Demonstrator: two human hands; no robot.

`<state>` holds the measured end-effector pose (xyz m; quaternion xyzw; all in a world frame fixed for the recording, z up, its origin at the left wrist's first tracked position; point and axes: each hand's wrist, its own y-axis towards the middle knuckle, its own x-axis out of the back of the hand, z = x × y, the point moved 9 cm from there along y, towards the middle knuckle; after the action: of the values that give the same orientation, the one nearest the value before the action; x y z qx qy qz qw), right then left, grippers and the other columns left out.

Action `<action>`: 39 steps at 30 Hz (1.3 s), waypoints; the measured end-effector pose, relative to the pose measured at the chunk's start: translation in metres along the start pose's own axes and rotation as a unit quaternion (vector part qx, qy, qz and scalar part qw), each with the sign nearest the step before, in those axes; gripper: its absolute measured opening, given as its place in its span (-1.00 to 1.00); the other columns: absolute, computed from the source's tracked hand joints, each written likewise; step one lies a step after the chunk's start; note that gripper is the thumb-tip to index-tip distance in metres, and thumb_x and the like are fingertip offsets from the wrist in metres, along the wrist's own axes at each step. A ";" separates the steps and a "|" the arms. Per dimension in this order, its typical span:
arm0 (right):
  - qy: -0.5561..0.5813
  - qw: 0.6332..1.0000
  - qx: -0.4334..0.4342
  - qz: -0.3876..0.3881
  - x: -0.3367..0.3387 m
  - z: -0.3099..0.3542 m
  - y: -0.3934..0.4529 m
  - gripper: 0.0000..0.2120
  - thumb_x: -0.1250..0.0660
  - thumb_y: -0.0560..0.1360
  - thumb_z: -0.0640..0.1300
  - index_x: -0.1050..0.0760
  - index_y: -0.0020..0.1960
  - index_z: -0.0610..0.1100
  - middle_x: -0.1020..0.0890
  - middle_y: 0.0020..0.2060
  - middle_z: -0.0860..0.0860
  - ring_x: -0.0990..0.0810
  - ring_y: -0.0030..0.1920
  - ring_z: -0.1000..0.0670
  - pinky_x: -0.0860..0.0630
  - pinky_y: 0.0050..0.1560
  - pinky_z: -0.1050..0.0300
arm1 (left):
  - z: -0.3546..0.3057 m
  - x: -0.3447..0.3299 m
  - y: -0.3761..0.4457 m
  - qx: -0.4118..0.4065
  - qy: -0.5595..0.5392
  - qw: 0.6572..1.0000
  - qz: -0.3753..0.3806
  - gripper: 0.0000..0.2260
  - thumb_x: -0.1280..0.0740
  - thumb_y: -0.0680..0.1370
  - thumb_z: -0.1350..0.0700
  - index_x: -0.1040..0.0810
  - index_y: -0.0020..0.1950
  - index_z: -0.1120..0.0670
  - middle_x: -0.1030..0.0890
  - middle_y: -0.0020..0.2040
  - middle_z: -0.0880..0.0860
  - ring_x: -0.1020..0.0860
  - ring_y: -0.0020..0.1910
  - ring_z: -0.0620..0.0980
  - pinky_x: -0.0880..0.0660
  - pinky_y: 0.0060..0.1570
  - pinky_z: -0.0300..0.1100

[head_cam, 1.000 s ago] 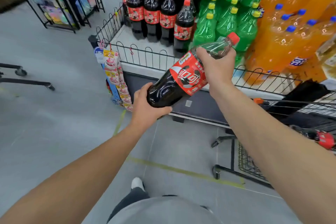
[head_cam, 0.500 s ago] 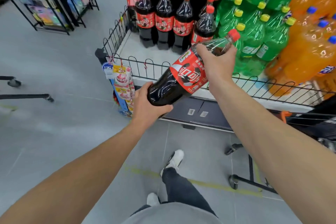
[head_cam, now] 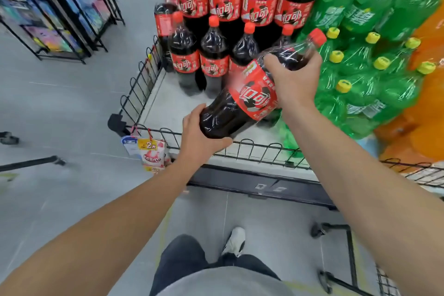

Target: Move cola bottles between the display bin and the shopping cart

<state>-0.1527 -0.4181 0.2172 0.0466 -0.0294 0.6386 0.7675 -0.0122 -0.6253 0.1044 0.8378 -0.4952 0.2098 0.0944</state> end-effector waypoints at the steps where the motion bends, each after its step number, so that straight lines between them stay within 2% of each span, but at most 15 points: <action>1: -0.002 1.000 0.006 -0.002 -0.006 0.001 0.008 -0.30 -0.55 0.14 0.17 -0.42 0.20 0.03 -0.65 0.10 0.03 -0.67 0.06 0.05 -0.60 0.21 -0.05 | 0.000 -0.002 0.013 0.001 0.002 1.000 0.006 -0.06 -0.66 0.25 0.11 -0.26 0.54 -0.02 -0.33 0.31 0.02 -0.37 0.25 -0.10 -0.35 0.29 -0.20; 5: -0.025 0.999 0.028 -0.015 -0.033 0.000 0.035 -0.29 -0.55 0.18 0.18 -0.40 0.25 0.01 -0.61 0.16 0.02 -0.63 0.12 0.04 -0.55 0.25 -0.01 | 0.009 -0.010 0.065 0.006 0.006 0.999 0.033 -0.06 -0.66 0.22 0.08 -0.28 0.51 -0.02 -0.35 0.31 0.04 -0.39 0.30 -0.02 -0.38 0.30 -0.15; 7: -0.034 0.999 0.029 -0.028 -0.046 -0.008 0.044 -0.29 -0.54 0.18 0.18 -0.38 0.25 0.02 -0.59 0.17 0.01 -0.62 0.14 0.04 -0.54 0.26 0.03 | 0.018 -0.013 0.090 0.009 0.015 0.998 0.052 -0.05 -0.63 0.16 0.00 -0.31 0.49 -0.02 -0.37 0.30 0.05 -0.40 0.30 0.00 -0.43 0.31 -0.08; 11: -0.041 0.997 0.017 -0.066 -0.070 -0.031 0.059 -0.27 -0.55 0.19 0.16 -0.38 0.27 -0.03 -0.58 0.18 0.00 -0.59 0.17 0.02 -0.50 0.29 0.06 | 0.047 -0.020 0.136 0.032 0.028 0.993 0.113 -0.01 -0.61 0.09 -0.05 -0.31 0.49 -0.05 -0.39 0.32 0.04 -0.43 0.29 0.00 -0.48 0.29 0.01; 15: -0.056 0.994 0.019 -0.093 -0.096 -0.049 0.063 -0.34 -0.59 0.25 0.03 -0.33 0.23 0.02 -0.56 0.17 0.01 -0.56 0.17 0.04 -0.39 0.23 0.37 | 0.076 -0.027 0.171 0.035 0.037 0.985 0.163 -0.07 -0.61 0.06 -0.11 -0.33 0.39 -0.14 -0.48 0.27 0.03 -0.48 0.27 0.06 -0.53 0.23 0.08; 17: -0.075 0.991 0.020 -0.107 -0.107 -0.057 0.060 -0.33 -0.58 0.25 0.03 -0.34 0.24 0.01 -0.55 0.18 -0.01 -0.55 0.21 0.00 -0.42 0.30 0.27 | 0.094 -0.033 0.184 0.044 0.050 0.980 0.189 -0.11 -0.60 0.06 -0.11 -0.34 0.34 -0.15 -0.50 0.25 0.04 -0.49 0.27 0.09 -0.54 0.20 0.07; 19: -0.098 0.988 0.021 -0.117 -0.119 -0.063 0.060 -0.28 -0.55 0.21 0.11 -0.36 0.27 -0.05 -0.55 0.18 -0.05 -0.54 0.24 -0.08 -0.44 0.37 0.02 | 0.108 -0.041 0.197 0.055 0.058 0.974 0.213 -0.04 -0.61 0.05 -0.12 -0.33 0.42 -0.09 -0.52 0.26 0.04 -0.50 0.28 0.09 -0.54 0.22 0.10; 21: -0.120 0.985 0.014 -0.122 -0.128 -0.070 0.061 -0.23 -0.54 0.19 0.12 -0.39 0.30 -0.14 -0.54 0.19 -0.07 -0.54 0.25 -0.11 -0.45 0.36 -0.08 | 0.122 -0.051 0.204 0.069 0.061 0.967 0.237 0.01 -0.62 0.04 -0.13 -0.32 0.45 -0.07 -0.52 0.26 0.04 -0.52 0.26 0.08 -0.54 0.22 0.12; 23: -0.129 0.984 0.005 -0.123 -0.133 -0.078 0.063 -0.20 -0.56 0.20 0.09 -0.39 0.33 -0.17 -0.54 0.20 -0.08 -0.55 0.25 -0.10 -0.47 0.34 -0.10 | 0.133 -0.060 0.209 0.081 0.063 0.962 0.252 0.02 -0.62 0.03 -0.13 -0.31 0.45 -0.08 -0.52 0.27 0.05 -0.53 0.25 0.06 -0.54 0.22 0.09; 26: -0.147 0.982 0.006 -0.117 -0.137 -0.089 0.064 -0.31 -0.58 0.22 0.02 -0.36 0.26 -0.04 -0.55 0.16 -0.07 -0.55 0.22 -0.08 -0.48 0.31 -0.08 | 0.150 -0.076 0.214 0.089 0.054 0.957 0.271 0.05 -0.64 0.01 -0.12 -0.31 0.46 -0.07 -0.51 0.30 0.06 -0.53 0.26 0.06 -0.54 0.23 0.09; 29: -0.162 0.981 0.010 -0.108 -0.136 -0.098 0.062 -0.33 -0.59 0.27 -0.06 -0.31 0.25 0.02 -0.54 0.17 -0.05 -0.54 0.22 -0.03 -0.47 0.32 0.09 | 0.166 -0.092 0.213 0.088 0.049 0.953 0.286 0.04 -0.64 0.02 -0.11 -0.31 0.45 -0.08 -0.51 0.29 0.07 -0.52 0.28 0.10 -0.54 0.23 0.11; 31: -0.172 0.980 0.002 -0.103 -0.134 -0.104 0.061 -0.31 -0.60 0.30 -0.09 -0.34 0.32 -0.07 -0.52 0.20 -0.05 -0.51 0.26 -0.01 -0.43 0.34 0.19 | 0.166 -0.100 0.210 0.088 0.039 0.950 0.297 0.03 -0.64 0.03 -0.12 -0.31 0.46 -0.08 -0.52 0.28 0.08 -0.52 0.27 0.11 -0.54 0.21 0.11; 35: -0.187 0.978 0.013 -0.090 -0.134 -0.104 0.063 -0.24 -0.59 0.30 -0.07 -0.36 0.40 -0.22 -0.52 0.23 -0.06 -0.51 0.28 -0.01 -0.43 0.38 0.12 | 0.163 -0.103 0.209 0.072 0.032 0.943 0.323 0.00 -0.63 0.09 -0.14 -0.31 0.47 -0.07 -0.54 0.28 0.07 -0.53 0.28 0.09 -0.54 0.24 0.08; 37: -0.193 0.978 0.016 -0.079 -0.135 -0.102 0.059 -0.21 -0.58 0.29 -0.04 -0.34 0.41 -0.22 -0.52 0.25 -0.08 -0.51 0.30 -0.03 -0.44 0.38 0.03 | 0.147 -0.093 0.206 0.060 0.040 0.932 0.356 -0.12 -0.61 0.17 -0.03 -0.34 0.43 -0.02 -0.57 0.24 0.00 -0.55 0.24 0.03 -0.53 0.24 -0.02; 39: -0.200 0.978 0.020 -0.054 -0.140 -0.102 0.055 -0.18 -0.58 0.29 -0.02 -0.33 0.43 -0.22 -0.52 0.27 -0.10 -0.52 0.31 -0.04 -0.44 0.38 -0.02 | 0.136 -0.084 0.207 0.044 0.064 0.913 0.400 -0.23 -0.59 0.30 0.19 -0.35 0.45 0.05 -0.55 0.21 -0.09 -0.52 0.20 -0.06 -0.49 0.20 -0.22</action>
<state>-0.2339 -0.5339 0.1032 0.1897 -0.1669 0.5748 0.7783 -0.1924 -0.7102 -0.0652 0.5578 -0.7721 0.3045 -0.0026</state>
